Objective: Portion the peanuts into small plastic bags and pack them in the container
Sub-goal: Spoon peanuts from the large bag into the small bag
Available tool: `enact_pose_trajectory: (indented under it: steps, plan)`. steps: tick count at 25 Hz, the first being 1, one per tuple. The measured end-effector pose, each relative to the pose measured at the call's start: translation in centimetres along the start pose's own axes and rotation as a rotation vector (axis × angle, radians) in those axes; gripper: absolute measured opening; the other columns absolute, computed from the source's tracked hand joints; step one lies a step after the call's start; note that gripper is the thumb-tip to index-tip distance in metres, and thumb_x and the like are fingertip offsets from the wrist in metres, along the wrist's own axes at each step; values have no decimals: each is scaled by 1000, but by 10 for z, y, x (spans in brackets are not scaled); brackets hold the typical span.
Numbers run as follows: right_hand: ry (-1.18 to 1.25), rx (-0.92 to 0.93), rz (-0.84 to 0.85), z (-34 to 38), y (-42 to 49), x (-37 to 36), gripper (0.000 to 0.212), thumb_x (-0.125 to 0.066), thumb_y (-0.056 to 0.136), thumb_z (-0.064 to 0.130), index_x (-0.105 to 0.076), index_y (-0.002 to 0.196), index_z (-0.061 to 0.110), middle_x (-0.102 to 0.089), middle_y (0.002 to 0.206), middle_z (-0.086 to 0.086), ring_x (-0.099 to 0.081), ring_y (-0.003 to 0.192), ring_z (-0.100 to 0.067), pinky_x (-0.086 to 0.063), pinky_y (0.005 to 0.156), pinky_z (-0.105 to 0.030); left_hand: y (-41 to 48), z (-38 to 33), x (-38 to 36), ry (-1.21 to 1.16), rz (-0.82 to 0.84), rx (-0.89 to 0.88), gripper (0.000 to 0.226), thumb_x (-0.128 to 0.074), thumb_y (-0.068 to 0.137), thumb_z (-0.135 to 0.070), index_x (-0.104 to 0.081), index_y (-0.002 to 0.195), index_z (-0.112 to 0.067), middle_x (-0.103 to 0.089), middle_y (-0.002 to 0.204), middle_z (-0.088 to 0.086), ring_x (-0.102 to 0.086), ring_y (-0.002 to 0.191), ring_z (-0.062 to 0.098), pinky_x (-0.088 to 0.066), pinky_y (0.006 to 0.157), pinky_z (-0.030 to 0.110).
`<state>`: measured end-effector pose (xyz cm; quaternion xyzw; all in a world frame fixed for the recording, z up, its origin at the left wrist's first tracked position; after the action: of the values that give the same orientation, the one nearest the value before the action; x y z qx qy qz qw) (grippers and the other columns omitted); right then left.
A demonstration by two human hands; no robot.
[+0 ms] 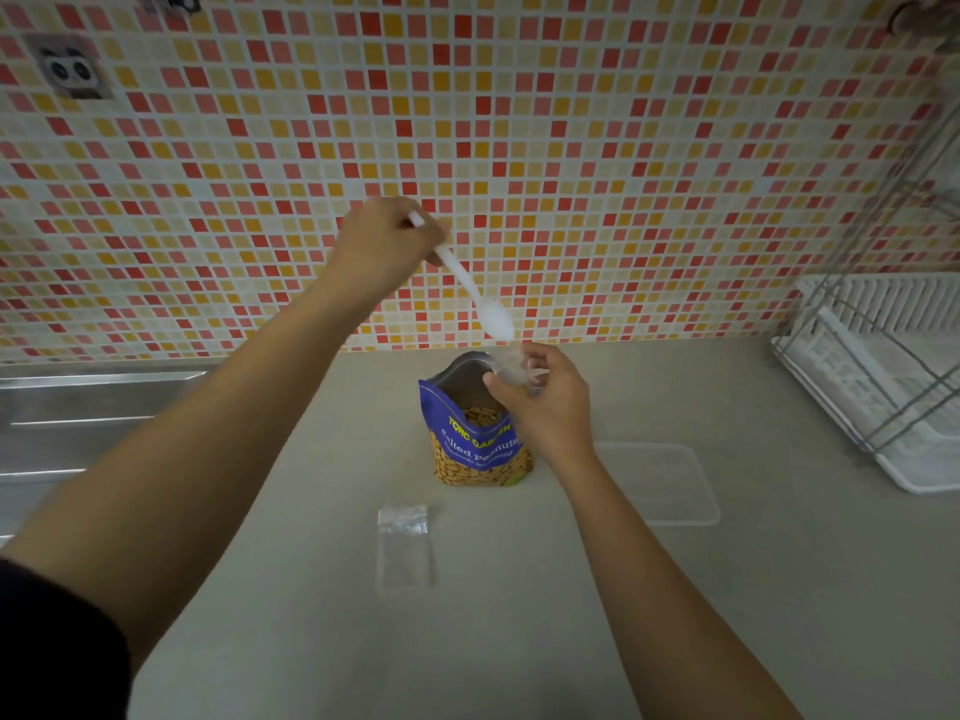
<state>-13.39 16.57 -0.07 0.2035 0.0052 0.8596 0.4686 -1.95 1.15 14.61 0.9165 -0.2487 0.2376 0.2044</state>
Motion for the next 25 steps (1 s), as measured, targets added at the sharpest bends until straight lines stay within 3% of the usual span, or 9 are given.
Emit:
enact_pose_trajectory:
  steps: [3, 6, 8, 11, 14, 16, 20, 23, 25]
  plan:
    - [-10, -21, -32, 1, 0, 16, 52, -77, 69, 45, -59, 111, 21, -62, 99, 10, -60, 82, -5, -47, 66, -16, -1, 42, 7, -108, -66, 122, 25, -54, 93, -28, -66, 105, -10, -67, 94, 3, -55, 74, 7, -39, 62, 19]
    - [-10, -40, -90, 5, 4, 33, 53, -76, 68, 51, -62, 108, 20, -66, 98, 9, -62, 81, -2, -45, 65, -13, -17, 87, -41, 85, 156, 184, 22, -60, 88, -30, -71, 99, -14, -65, 107, 5, -56, 99, 19, -41, 80, 31]
    - [3, -43, -107, 10, 7, 39, 52, -76, 68, 51, -63, 107, 19, -67, 97, 7, -63, 84, -6, -45, 65, -12, -28, 115, -72, 324, 295, 161, 21, -63, 84, -40, -72, 89, -22, -63, 113, 5, -50, 113, 23, -34, 98, 42]
    - [11, -48, -102, 17, 10, 41, 53, -75, 69, 52, -61, 108, 18, -64, 93, 8, -61, 81, -2, -42, 61, -9, -33, 132, -84, 507, 289, 119, 28, -59, 78, -59, -69, 85, -34, -62, 113, 3, -46, 117, 27, -31, 100, 47]
    - [30, -56, -105, 23, 14, 41, 50, -74, 70, 53, -60, 105, 21, -63, 90, 10, -59, 78, 1, -42, 60, -10, -39, 100, -59, 211, -13, -14, 21, -57, 89, -30, -67, 104, -18, -60, 117, 6, -50, 110, 18, -40, 90, 31]
    - [62, -77, -106, 27, 17, 36, 45, -73, 71, 53, -58, 101, 23, -62, 89, 9, -59, 78, 0, -42, 60, -12, -55, 70, -59, 19, 38, -130, 22, -57, 89, -18, -64, 109, -12, -63, 105, 3, -57, 91, 10, -50, 80, 24]
    - [124, -84, -63, 40, 21, 23, 46, -73, 71, 52, -57, 102, 23, -61, 88, 12, -57, 78, 2, -39, 60, -10, -71, 53, -82, -11, 177, -166, 42, -71, 80, -33, -62, 115, -11, -64, 89, -5, -59, 77, -1, -46, 69, 4]
    - [179, -56, 64, 43, 21, 16, 40, -72, 76, 44, -57, 106, 22, -64, 94, 8, -61, 81, 1, -43, 63, -6, -74, 63, -84, -280, 209, -16, 18, -66, 85, -15, -66, 101, -6, -68, 81, 4, -64, 73, 9, -51, 69, 16]
    - [278, -45, 147, 40, 17, 16, 21, -69, 83, 29, -61, 100, 18, -67, 89, 4, -66, 75, -4, -48, 68, -14, -89, 73, -88, -552, 312, 122, 3, -62, 87, -8, -65, 89, -9, -69, 77, 7, -65, 71, 14, -53, 67, 21]
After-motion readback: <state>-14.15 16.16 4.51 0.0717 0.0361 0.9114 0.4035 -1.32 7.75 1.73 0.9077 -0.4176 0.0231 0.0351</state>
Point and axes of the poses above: each hand's wrist, its own y-axis towards the middle knuckle, its own x-axis out of the back of the hand, z = x × y, the point moved 8 cm from there along y, towards the middle knuckle
